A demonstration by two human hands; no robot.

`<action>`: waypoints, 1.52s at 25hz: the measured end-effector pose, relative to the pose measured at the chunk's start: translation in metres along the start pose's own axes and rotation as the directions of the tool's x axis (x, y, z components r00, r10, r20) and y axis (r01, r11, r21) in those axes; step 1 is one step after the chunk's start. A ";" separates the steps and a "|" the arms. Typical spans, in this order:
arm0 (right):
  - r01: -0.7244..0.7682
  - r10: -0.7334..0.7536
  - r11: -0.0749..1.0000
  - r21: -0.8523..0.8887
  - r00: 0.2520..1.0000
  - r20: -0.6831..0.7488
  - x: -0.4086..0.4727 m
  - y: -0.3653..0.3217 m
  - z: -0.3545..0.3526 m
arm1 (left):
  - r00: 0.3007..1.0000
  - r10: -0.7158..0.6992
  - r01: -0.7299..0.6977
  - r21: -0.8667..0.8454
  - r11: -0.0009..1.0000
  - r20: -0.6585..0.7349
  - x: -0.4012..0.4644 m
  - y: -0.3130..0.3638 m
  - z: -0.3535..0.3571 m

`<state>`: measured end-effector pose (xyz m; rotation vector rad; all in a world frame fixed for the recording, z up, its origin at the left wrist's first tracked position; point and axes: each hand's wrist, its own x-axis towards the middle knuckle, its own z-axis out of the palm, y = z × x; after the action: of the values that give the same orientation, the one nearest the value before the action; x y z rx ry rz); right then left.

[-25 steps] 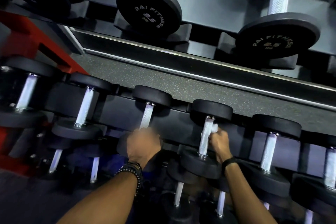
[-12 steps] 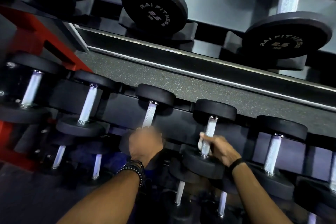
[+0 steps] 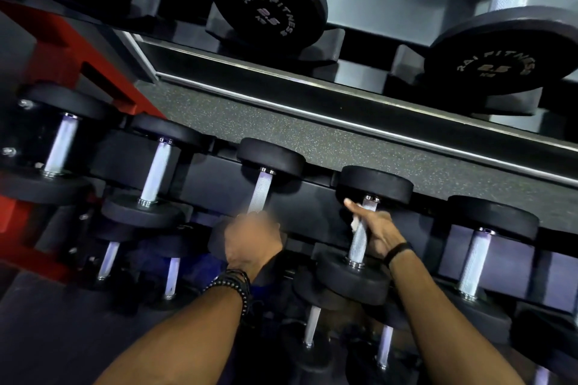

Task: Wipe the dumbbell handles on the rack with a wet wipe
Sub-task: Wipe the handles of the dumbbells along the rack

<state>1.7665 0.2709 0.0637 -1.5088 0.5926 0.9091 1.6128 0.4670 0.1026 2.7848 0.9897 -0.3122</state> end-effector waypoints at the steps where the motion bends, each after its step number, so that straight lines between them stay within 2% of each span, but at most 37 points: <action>1: 0.066 -0.063 0.997 0.044 0.995 -0.074 0.004 0.000 0.006 | 1.000 0.002 -0.002 0.002 1.000 0.001 -0.001 0.000 0.000; 3: 0.149 -0.168 0.982 -0.119 0.971 -0.170 0.001 0.015 0.011 | 1.000 -0.006 0.006 0.001 1.000 0.004 0.000 0.001 -0.001; 5: 0.094 -0.176 0.919 -0.382 0.967 -0.186 -0.011 0.037 -0.001 | 1.000 -0.009 0.008 0.015 1.000 0.005 0.000 0.000 -0.001; 6: 0.048 -0.176 0.850 -0.525 0.964 -0.197 -0.019 0.042 -0.010 | 1.000 -0.005 0.004 0.016 1.000 0.007 -0.001 0.000 0.000; 7: 0.019 -0.192 0.782 -0.623 0.958 -0.211 -0.025 0.041 -0.019 | 1.000 -0.002 0.002 0.014 1.000 0.004 -0.001 0.001 0.000; 8: 0.029 -0.237 0.760 -0.649 0.943 -0.236 -0.028 0.037 -0.025 | 1.000 -0.001 0.000 0.010 1.000 0.003 -0.002 0.001 0.000; 9: 0.066 -0.294 0.783 -0.619 0.916 -0.274 -0.028 0.029 -0.026 | 1.000 -0.002 0.002 0.009 1.000 0.003 -0.001 0.001 0.000; 11: 0.231 -0.383 0.887 -0.399 0.851 -0.359 -0.022 0.007 -0.022 | 1.000 0.002 -0.002 0.018 1.000 0.006 -0.001 0.001 -0.001; 13: 0.361 -0.369 0.928 -0.090 0.865 -0.341 -0.015 -0.009 -0.015 | 1.000 0.000 0.000 0.019 1.000 0.006 -0.001 0.001 -0.001; 14: 0.368 -0.350 0.930 -0.011 0.876 -0.331 -0.015 -0.008 -0.015 | 1.000 -0.001 0.001 0.021 1.000 0.003 -0.001 0.002 -0.001; 15: 0.363 -0.350 0.932 -0.020 0.881 -0.318 -0.017 0.000 -0.018 | 1.000 0.002 -0.002 0.024 1.000 0.000 -0.001 0.002 -0.002; 19: 0.208 -0.268 0.945 -0.252 0.936 -0.230 -0.031 0.062 -0.043 | 1.000 0.009 -0.010 0.023 1.000 0.010 -0.001 0.002 0.000; 21: 0.195 -0.271 0.939 -0.283 0.926 -0.262 -0.022 0.052 -0.034 | 1.000 0.010 -0.010 0.022 1.000 0.003 -0.001 0.001 0.000; 22: 0.202 -0.278 0.947 -0.250 0.906 -0.319 -0.015 0.035 -0.025 | 1.000 0.011 -0.011 0.026 1.000 0.005 -0.001 0.001 0.000; 25: 0.280 -0.238 0.960 0.014 0.842 -0.484 0.000 0.000 -0.004 | 1.000 0.008 -0.008 0.033 0.999 -0.005 -0.002 0.002 -0.001; 26: 0.334 -0.278 0.943 0.017 0.813 -0.512 -0.001 0.002 0.001 | 1.000 0.007 -0.007 0.036 0.999 -0.007 -0.001 0.002 0.000; 28: 0.403 -0.404 0.908 -0.112 0.779 -0.478 -0.012 0.015 0.015 | 1.000 0.008 -0.007 0.041 0.999 -0.006 -0.001 0.002 0.000; 29: 0.417 -0.429 0.899 -0.133 0.782 -0.452 -0.017 0.017 0.021 | 1.000 0.007 -0.007 0.042 0.999 -0.005 0.000 0.003 0.000; 31: 0.392 -0.380 0.917 -0.078 0.795 -0.472 -0.020 0.005 0.026 | 1.000 0.007 -0.007 0.043 0.999 0.000 -0.001 0.003 0.001; 34: 0.327 -0.280 0.943 0.058 0.877 -0.390 -0.023 -0.012 0.013 | 1.000 0.004 -0.005 0.055 0.998 0.001 -0.002 0.004 0.000; 36: 0.317 -0.297 0.948 0.020 0.907 -0.299 -0.033 -0.007 0.013 | 1.000 0.009 -0.008 0.063 0.998 -0.005 -0.001 0.005 0.000; 38: 0.310 -0.290 0.950 0.030 0.917 -0.273 -0.039 -0.007 0.014 | 1.000 0.016 -0.015 0.064 0.998 -0.009 -0.001 0.005 0.001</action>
<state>1.7475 0.2799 0.0999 -1.6142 0.5586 0.4467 1.6149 0.4620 0.1027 2.8521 0.9767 -0.3336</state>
